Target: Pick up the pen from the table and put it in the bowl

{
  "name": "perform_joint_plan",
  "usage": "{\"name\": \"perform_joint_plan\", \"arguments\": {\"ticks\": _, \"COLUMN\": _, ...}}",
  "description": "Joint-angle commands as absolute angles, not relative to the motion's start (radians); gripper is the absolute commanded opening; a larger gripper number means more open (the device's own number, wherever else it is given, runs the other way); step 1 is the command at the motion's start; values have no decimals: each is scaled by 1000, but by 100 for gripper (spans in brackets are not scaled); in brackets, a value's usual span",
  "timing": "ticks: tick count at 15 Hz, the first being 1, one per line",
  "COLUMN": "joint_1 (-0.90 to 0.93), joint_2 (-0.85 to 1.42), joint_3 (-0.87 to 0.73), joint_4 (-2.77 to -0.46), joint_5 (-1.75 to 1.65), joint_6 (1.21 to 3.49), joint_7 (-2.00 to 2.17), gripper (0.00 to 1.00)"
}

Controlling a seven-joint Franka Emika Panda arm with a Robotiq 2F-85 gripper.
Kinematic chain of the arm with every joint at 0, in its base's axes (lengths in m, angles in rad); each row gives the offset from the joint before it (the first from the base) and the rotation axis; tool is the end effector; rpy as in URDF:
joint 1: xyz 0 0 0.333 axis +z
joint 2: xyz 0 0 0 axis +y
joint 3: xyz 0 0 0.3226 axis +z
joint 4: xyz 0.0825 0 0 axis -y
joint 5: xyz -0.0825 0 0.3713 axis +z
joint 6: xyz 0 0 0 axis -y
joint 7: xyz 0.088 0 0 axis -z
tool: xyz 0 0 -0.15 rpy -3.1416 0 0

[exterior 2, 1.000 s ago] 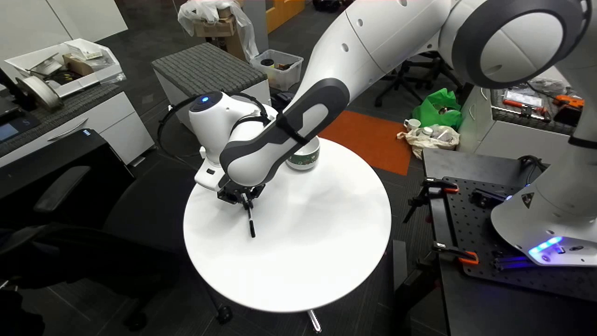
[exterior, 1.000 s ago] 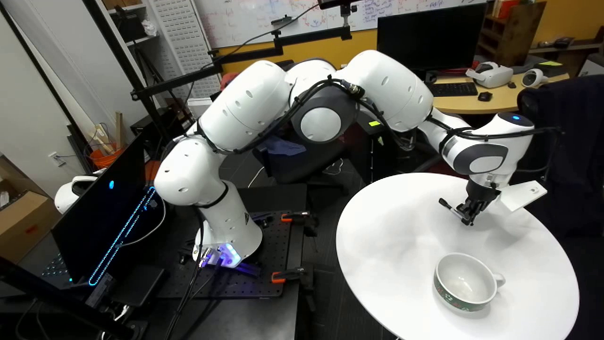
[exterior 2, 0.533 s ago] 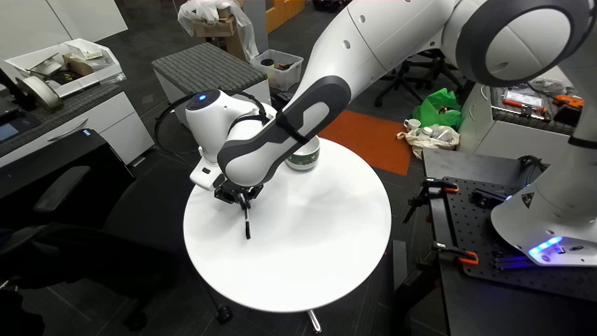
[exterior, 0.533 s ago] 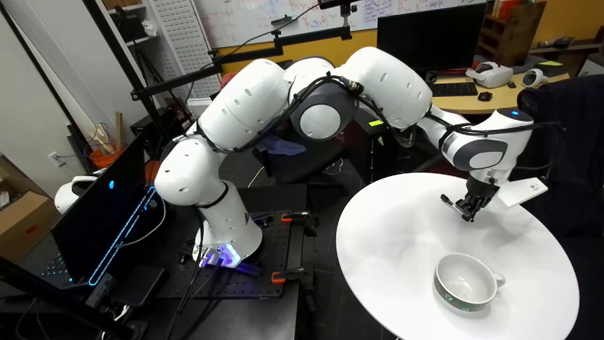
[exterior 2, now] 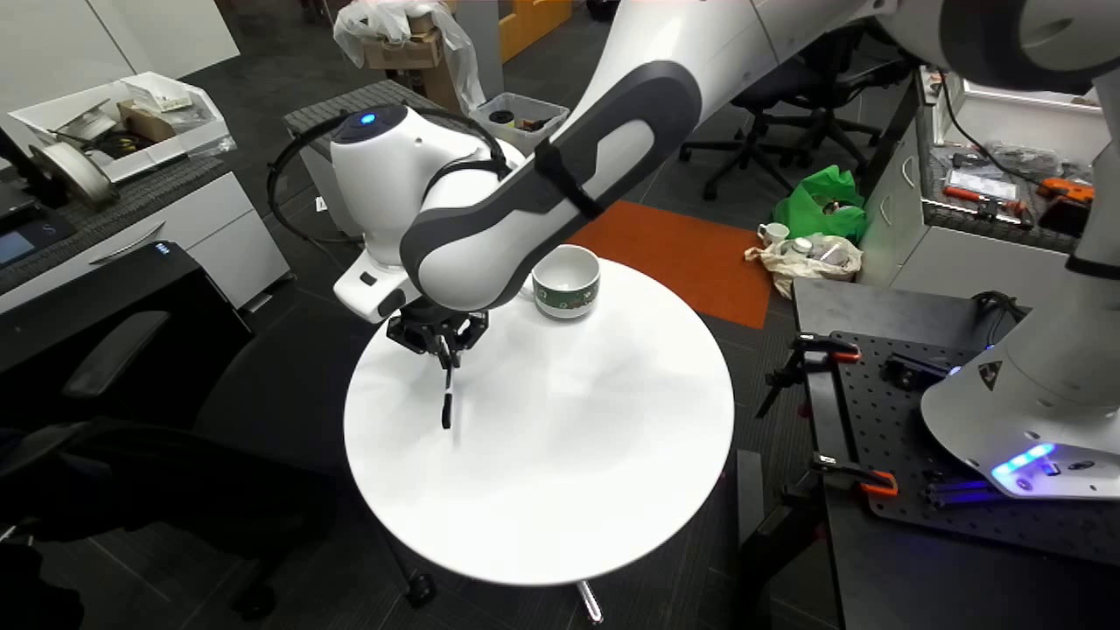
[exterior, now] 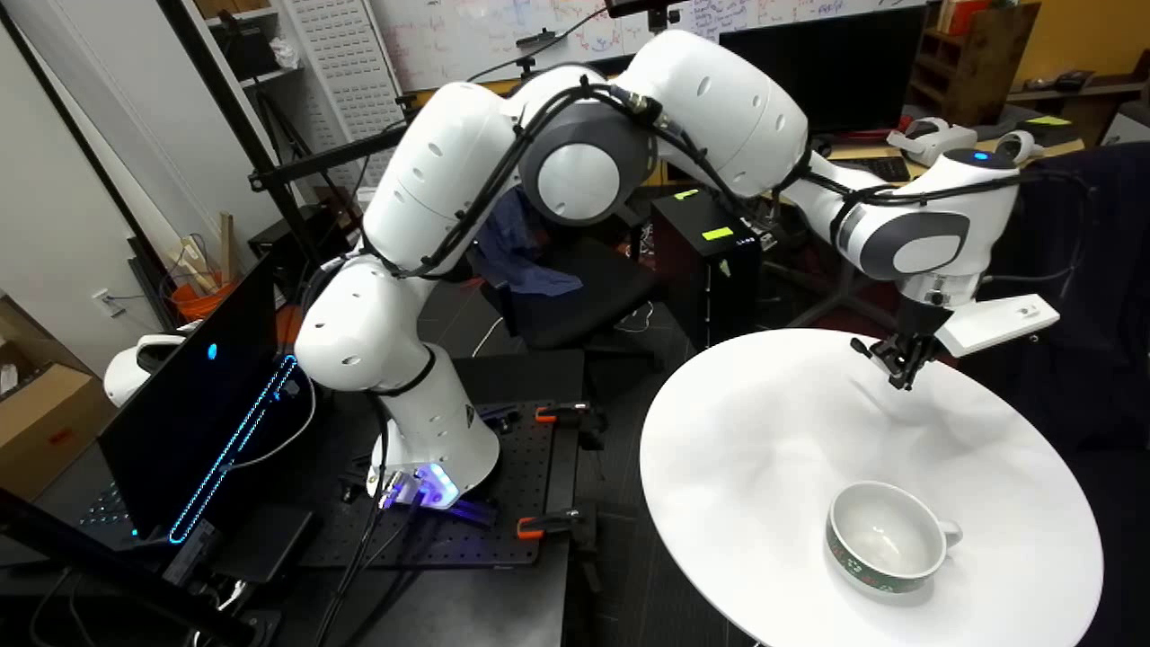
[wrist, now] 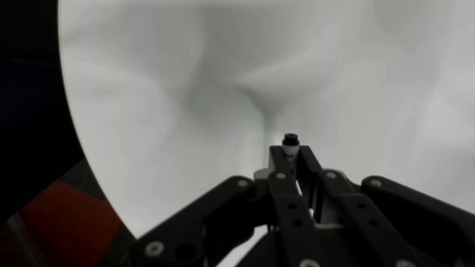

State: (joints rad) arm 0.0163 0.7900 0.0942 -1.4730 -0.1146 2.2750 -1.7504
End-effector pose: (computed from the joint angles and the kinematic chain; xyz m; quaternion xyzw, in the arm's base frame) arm 0.7134 0.0628 0.1808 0.5791 0.8151 -0.0022 0.0132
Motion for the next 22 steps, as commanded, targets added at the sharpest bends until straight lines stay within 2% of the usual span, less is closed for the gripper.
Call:
{"name": "perform_joint_plan", "arguments": {"ticks": 1, "joint_1": 19, "joint_2": 641, "joint_3": 81, "joint_4": -1619, "joint_5": -145, "joint_6": 2299, "joint_7": -1672, "gripper": 3}}
{"name": "perform_joint_plan", "arguments": {"ticks": 13, "joint_1": -46, "joint_2": 330, "joint_3": 26, "joint_4": -1888, "joint_5": -141, "joint_6": 2320, "joint_7": -1565, "gripper": 3}}
{"name": "perform_joint_plan", "arguments": {"ticks": 22, "joint_1": -53, "joint_2": 298, "joint_3": -50, "joint_4": -1924, "joint_5": -263, "joint_6": 2309, "joint_7": -1370, "gripper": 3}}
